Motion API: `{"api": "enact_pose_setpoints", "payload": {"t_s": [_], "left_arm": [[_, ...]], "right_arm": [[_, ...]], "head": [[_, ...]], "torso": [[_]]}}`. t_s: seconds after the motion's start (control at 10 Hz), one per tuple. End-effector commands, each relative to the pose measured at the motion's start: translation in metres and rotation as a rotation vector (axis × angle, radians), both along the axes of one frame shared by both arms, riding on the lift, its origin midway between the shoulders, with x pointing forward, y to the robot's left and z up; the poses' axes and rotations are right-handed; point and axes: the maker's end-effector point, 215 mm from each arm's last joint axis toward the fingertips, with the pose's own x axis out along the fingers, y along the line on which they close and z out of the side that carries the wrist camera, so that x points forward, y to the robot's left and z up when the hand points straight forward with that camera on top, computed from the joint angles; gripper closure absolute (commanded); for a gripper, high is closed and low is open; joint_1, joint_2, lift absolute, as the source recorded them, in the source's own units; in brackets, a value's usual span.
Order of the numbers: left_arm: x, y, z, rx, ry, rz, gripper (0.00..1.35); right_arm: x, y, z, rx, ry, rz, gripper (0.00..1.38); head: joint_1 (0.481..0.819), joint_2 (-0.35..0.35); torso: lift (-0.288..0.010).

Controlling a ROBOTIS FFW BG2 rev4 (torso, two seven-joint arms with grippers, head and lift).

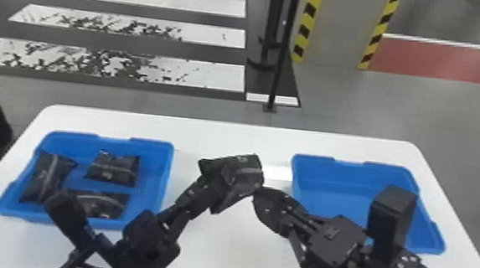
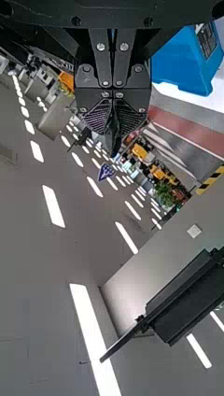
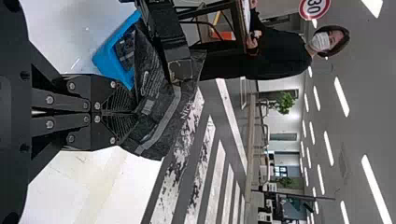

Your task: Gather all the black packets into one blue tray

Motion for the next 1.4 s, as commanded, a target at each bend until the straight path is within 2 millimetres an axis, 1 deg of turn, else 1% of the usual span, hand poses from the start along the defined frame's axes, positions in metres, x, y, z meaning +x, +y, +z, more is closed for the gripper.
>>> {"api": "enact_pose_setpoints", "payload": {"t_s": [0.0,0.1,0.2,0.3,0.4,0.5,0.6,0.7,0.8,0.9,1.0,1.1,1.2,1.3], "left_arm": [[0.001,0.005,0.001,0.000,-0.006,0.016,1.21],[0.004,0.016,0.001,0.013,-0.016,0.042,1.21],[0.005,0.027,-0.004,0.027,-0.014,0.066,1.21],[0.007,0.036,-0.004,0.035,-0.018,0.086,1.21],[0.007,0.048,-0.006,0.043,-0.023,0.108,1.21],[0.009,0.064,-0.004,0.070,-0.044,0.148,1.21],[0.009,0.088,-0.004,0.112,-0.061,0.198,1.21],[0.007,0.122,-0.009,0.180,-0.063,0.264,1.21],[0.004,0.160,-0.020,0.252,-0.043,0.332,1.21],[0.000,0.196,-0.032,0.331,-0.021,0.390,1.21],[0.000,0.229,-0.040,0.436,-0.017,0.430,1.21],[0.001,0.262,-0.042,0.582,-0.044,0.440,1.21],[0.007,0.289,-0.034,0.715,-0.089,0.462,1.21],[0.009,0.314,-0.028,0.788,-0.099,0.497,1.21]], "right_arm": [[-0.001,-0.002,-0.006,0.034,0.028,-0.006,0.64],[0.003,-0.015,-0.001,0.033,0.006,-0.034,0.20],[0.007,-0.034,0.001,0.030,-0.003,-0.073,0.07],[0.010,-0.060,0.002,0.017,-0.015,-0.126,0.13],[0.014,-0.089,0.004,0.001,-0.034,-0.185,0.15],[0.015,-0.123,0.003,0.005,-0.047,-0.254,0.15],[0.012,-0.154,-0.003,0.053,-0.052,-0.343,0.15],[0.002,-0.195,-0.010,0.063,-0.056,-0.461,0.15],[-0.011,-0.234,-0.014,0.030,-0.076,-0.550,0.15],[-0.025,-0.259,-0.020,-0.013,-0.069,-0.603,0.15],[-0.040,-0.266,-0.028,-0.014,-0.044,-0.622,0.15],[-0.053,-0.267,-0.041,0.012,-0.008,-0.642,0.15],[-0.063,-0.272,-0.044,0.044,-0.004,-0.669,0.15],[-0.069,-0.276,-0.043,0.049,-0.009,-0.690,0.15]], "head": [[0.695,-0.041],[0.695,-0.037],[0.695,-0.038],[0.695,-0.042],[0.695,-0.056],[0.695,-0.079],[0.695,-0.105],[0.695,-0.118],[0.695,-0.136],[0.695,-0.146],[0.695,-0.147],[0.695,-0.138],[0.695,-0.108],[0.695,-0.063]], "torso": [[-0.110],[-0.110],[-0.110],[-0.110],[-0.110],[-0.110],[-0.110],[-0.110],[-0.110],[-0.110],[-0.110],[-0.110],[-0.110],[-0.110]]}}
